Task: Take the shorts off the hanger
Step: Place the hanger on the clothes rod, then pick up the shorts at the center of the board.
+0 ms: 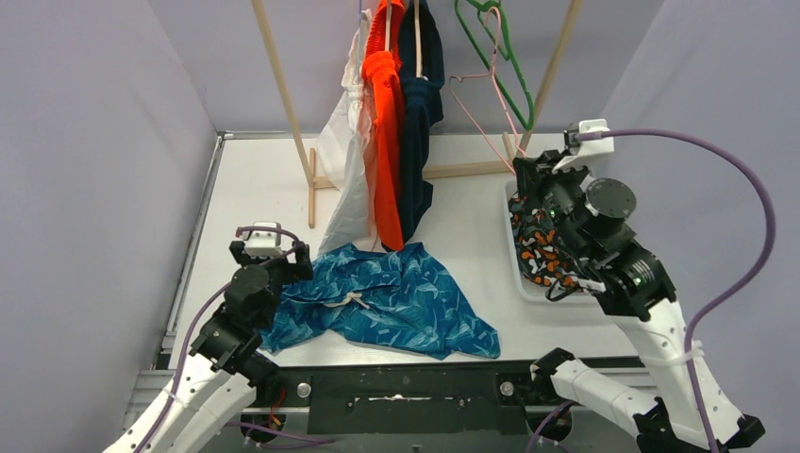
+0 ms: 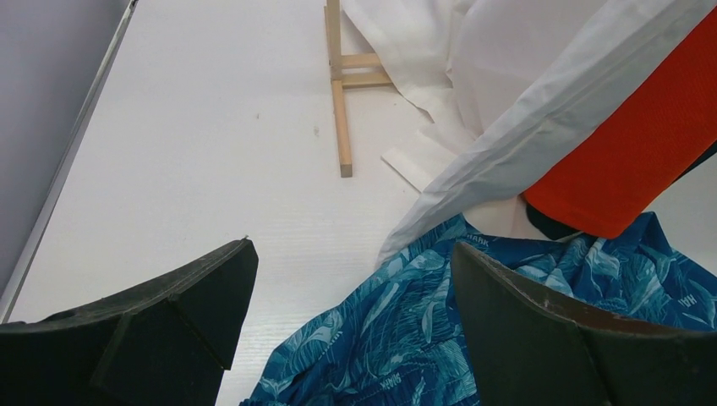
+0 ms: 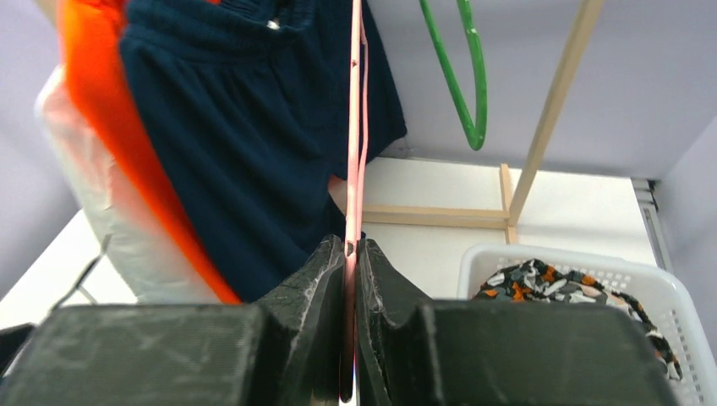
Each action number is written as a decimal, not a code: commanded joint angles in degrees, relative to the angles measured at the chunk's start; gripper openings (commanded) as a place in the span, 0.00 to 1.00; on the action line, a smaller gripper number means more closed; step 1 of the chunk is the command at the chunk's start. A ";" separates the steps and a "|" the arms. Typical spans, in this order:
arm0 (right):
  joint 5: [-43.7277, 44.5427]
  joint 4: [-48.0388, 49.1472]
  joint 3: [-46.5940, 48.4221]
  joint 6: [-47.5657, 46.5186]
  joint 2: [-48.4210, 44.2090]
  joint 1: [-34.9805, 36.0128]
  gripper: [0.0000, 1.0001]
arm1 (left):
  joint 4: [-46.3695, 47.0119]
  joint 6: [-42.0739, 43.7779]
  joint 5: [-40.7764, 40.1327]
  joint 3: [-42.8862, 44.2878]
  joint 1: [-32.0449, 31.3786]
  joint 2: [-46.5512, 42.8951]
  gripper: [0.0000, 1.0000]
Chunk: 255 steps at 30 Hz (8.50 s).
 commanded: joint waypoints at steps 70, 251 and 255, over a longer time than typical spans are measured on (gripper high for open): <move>6.95 16.63 11.00 -3.44 23.33 -2.95 0.32 | 4.60 -8.17 7.72 1.25 9.53 8.35 0.87; 23.10 -7.43 -26.80 45.56 23.33 30.42 0.03 | 0.04 -19.40 -1.13 2.82 22.52 9.43 0.85; 17.61 -8.99 -30.79 50.06 18.12 23.68 0.20 | 0.04 -19.46 -0.90 2.72 22.71 9.44 0.85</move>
